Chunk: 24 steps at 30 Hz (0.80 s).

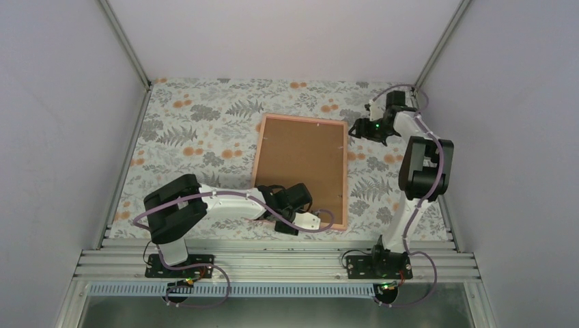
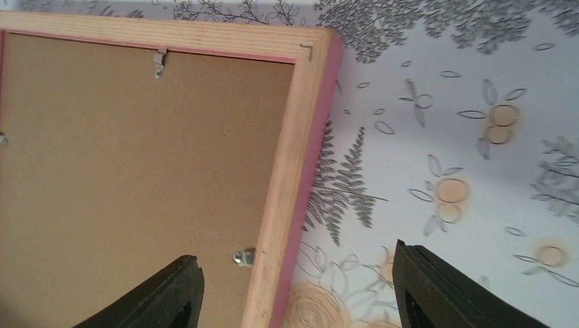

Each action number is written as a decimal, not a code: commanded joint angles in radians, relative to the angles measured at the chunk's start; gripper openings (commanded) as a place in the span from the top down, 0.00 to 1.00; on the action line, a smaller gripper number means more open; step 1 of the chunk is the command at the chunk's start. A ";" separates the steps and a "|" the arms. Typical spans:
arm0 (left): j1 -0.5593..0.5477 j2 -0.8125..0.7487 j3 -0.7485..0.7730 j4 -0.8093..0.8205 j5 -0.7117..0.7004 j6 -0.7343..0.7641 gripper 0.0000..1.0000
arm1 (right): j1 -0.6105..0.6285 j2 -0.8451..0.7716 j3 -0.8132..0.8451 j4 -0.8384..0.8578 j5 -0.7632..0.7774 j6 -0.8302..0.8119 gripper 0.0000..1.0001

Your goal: Put the photo into the frame

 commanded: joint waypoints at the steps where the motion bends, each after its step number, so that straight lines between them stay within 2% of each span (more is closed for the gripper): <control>1: 0.008 0.022 -0.015 0.021 0.000 -0.010 0.44 | 0.081 0.035 0.029 0.024 0.124 0.151 0.33; 9: 0.015 0.027 -0.013 0.020 0.002 -0.012 0.44 | 0.167 0.070 0.018 0.060 0.294 0.185 0.45; 19: 0.022 0.042 -0.003 0.016 0.002 -0.017 0.45 | 0.188 0.085 -0.042 0.097 0.341 0.162 0.55; 24: 0.023 0.049 0.000 0.016 0.000 -0.017 0.44 | 0.196 0.091 -0.061 0.098 0.341 0.146 0.56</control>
